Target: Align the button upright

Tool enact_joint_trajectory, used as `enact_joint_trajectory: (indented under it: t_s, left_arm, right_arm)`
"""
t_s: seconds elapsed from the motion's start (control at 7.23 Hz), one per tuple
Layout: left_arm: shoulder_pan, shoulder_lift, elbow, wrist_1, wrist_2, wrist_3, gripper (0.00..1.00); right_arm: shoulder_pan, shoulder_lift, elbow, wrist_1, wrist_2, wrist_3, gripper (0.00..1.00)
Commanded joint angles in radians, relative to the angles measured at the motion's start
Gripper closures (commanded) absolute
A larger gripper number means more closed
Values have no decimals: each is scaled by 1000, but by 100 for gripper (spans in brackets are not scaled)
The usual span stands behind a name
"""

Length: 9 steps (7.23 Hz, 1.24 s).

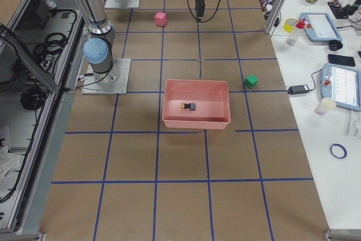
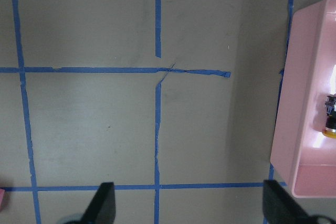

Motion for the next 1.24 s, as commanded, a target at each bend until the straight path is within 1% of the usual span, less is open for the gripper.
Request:
enact_joint_trajectory:
  t_s: [0.0, 0.69, 0.83, 1.11]
  left_arm:
    - [0, 0, 0, -1, 0, 0, 0]
    - [0, 0, 0, -1, 0, 0, 0]
    - [0, 0, 0, -1, 0, 0, 0]
    - [0, 0, 0, -1, 0, 0, 0]
  right_arm:
    - [-1, 0, 4, 0, 0, 0, 0]
    - [1, -4, -5, -2, 0, 2, 0]
    - [-1, -3, -3, -3, -18, 11, 0]
    - [-1, -3, 6, -6, -18, 11, 0]
